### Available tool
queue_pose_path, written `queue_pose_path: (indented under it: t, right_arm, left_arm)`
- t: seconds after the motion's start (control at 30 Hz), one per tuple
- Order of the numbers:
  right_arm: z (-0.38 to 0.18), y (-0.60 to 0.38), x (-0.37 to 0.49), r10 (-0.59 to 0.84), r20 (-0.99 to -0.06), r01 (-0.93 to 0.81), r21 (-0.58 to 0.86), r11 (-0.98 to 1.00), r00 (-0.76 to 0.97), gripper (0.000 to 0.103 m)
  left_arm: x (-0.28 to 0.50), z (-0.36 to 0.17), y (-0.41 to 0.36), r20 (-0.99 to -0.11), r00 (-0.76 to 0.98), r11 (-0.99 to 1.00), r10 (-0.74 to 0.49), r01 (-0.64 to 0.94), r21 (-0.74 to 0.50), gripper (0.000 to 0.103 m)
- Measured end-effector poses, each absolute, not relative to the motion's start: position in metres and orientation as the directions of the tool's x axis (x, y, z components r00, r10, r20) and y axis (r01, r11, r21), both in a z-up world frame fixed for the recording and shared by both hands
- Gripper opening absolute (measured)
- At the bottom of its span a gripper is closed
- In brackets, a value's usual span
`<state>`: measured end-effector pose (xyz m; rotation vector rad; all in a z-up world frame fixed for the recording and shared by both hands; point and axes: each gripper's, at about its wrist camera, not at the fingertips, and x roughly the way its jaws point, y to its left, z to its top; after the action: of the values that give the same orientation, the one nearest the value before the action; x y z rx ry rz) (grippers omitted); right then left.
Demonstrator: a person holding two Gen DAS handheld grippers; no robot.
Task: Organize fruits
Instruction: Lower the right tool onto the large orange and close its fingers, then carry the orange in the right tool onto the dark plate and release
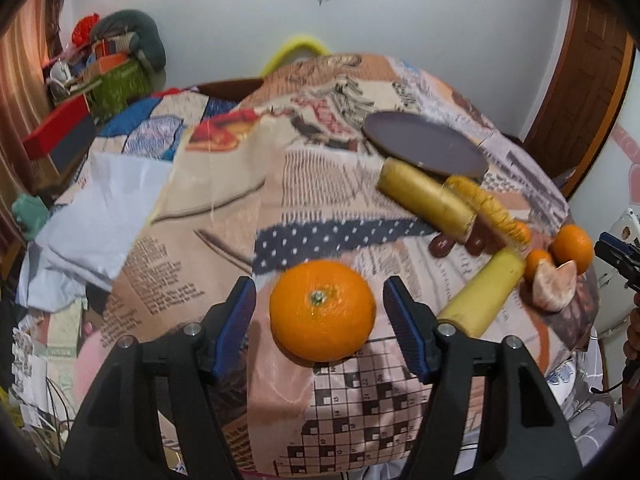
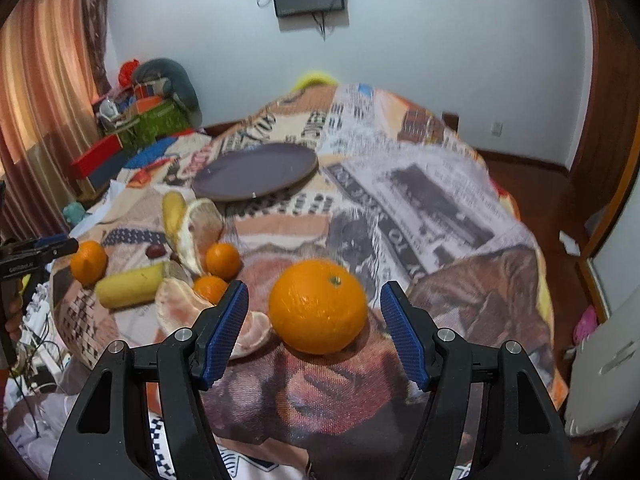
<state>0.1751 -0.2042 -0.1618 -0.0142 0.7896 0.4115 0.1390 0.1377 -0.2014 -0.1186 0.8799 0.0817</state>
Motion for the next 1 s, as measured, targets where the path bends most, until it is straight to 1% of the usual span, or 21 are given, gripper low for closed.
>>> queue_pose_path:
  t: [0.07, 0.1, 0.2, 0.3, 0.53, 0.63, 0.7, 0.87, 1.0]
  right_arm:
    - [-0.169, -0.202, 0.18, 0.358, -0.709, -0.355, 0.161, 0.921, 0.607, 0.066]
    - [-0.173, -0.202, 0.183, 0.361, -0.717, -0.351, 0.172, 0.921, 0.597, 0.066]
    - [-0.183, -0.204, 0.19, 0.372, -0.739, -0.337, 0.206, 0.919, 0.562, 0.066]
    - [-0.188, -0.205, 0.193, 0.396, -0.742, -0.338, 0.239, 0.91, 0.541, 0.067]
    - [-0.191, -0.199, 0.2, 0.398, -0.746, -0.35, 0.234, 0.907, 0.534, 0.068]
    - [-0.194, -0.198, 0.204, 0.411, -0.753, -0.357, 0.248, 0.901, 0.514, 0.069]
    - [-0.196, -0.197, 0.207, 0.416, -0.757, -0.358, 0.255, 0.898, 0.505, 0.069]
    - [-0.194, -0.194, 0.205, 0.401, -0.758, -0.361, 0.232, 0.903, 0.515, 0.067]
    - [-0.191, -0.194, 0.205, 0.398, -0.756, -0.355, 0.233, 0.905, 0.519, 0.067]
  left_arm:
    - [0.142, -0.21, 0.139, -0.785, 0.62, 0.989, 0.019, -0.125, -0.075, 0.067]
    - [0.143, -0.213, 0.14, -0.788, 0.615, 0.988, 0.011, -0.126, -0.085, 0.071]
    - [0.145, -0.22, 0.144, -0.791, 0.611, 0.985, -0.001, -0.138, -0.108, 0.076]
    - [0.149, -0.225, 0.143, -0.8, 0.6, 0.984, -0.009, -0.136, -0.113, 0.077]
    - [0.16, -0.242, 0.143, -0.825, 0.565, 0.982, -0.007, -0.152, -0.113, 0.077]
    - [0.16, -0.242, 0.142, -0.823, 0.568, 0.983, -0.009, -0.147, -0.113, 0.075]
    - [0.16, -0.24, 0.141, -0.821, 0.57, 0.984, -0.022, -0.134, -0.119, 0.066]
    - [0.16, -0.236, 0.138, -0.823, 0.568, 0.986, -0.007, -0.132, -0.099, 0.065]
    - [0.159, -0.228, 0.137, -0.814, 0.581, 0.985, -0.022, -0.128, -0.118, 0.065]
